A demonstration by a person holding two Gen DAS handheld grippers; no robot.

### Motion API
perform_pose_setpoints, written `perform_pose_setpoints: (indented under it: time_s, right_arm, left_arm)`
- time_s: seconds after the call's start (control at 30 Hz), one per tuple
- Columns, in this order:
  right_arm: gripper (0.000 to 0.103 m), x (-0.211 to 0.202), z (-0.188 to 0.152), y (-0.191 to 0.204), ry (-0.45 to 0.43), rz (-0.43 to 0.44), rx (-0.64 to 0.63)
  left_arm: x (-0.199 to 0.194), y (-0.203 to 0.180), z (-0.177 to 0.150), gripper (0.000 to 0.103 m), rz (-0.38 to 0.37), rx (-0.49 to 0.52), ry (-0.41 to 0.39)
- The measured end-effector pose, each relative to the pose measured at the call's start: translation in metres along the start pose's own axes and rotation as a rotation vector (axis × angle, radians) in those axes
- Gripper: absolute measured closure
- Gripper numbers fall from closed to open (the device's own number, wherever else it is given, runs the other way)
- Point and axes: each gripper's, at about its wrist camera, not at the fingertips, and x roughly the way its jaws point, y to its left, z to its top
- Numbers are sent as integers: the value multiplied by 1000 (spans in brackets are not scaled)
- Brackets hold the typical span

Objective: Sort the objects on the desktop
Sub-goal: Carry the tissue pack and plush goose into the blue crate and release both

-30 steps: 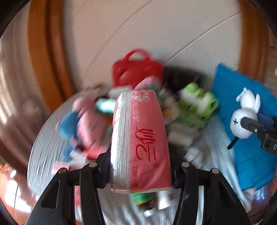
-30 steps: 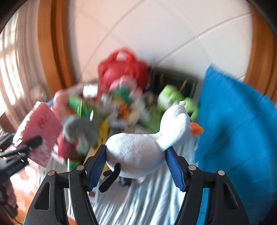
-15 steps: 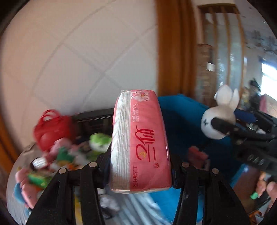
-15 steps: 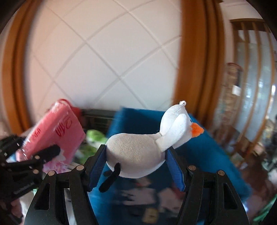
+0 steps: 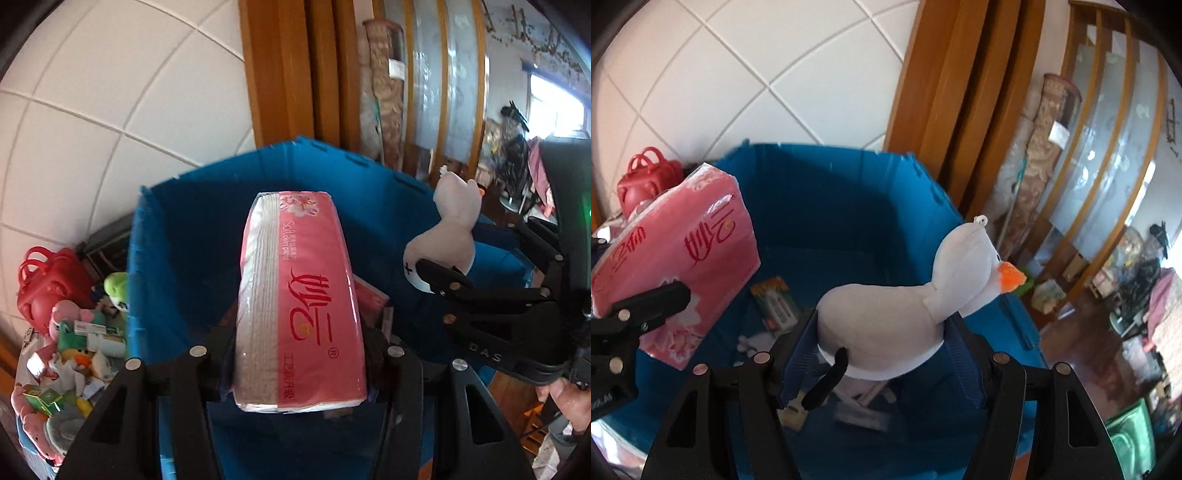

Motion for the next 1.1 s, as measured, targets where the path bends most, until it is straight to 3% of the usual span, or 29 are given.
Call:
perform_pose_setpoints:
  time_s: [0.3,0.87,1.0,1.1]
  right_arm:
    - [35,37,-13,-19,61,12,-10]
    - [34,61,-16,-10,107,2,-65]
    - [25,65,-17,-8,117,5,-66]
    - [9,63,-16,-9,104,9,-50]
  left_arm:
    - [13,-15,3,53,22,-15,46]
    - [19,-14,2,48,30,-37,99]
    - [16,-14,2,43,37,-34,83]
    - [13,-15,2,43,49,-24,66]
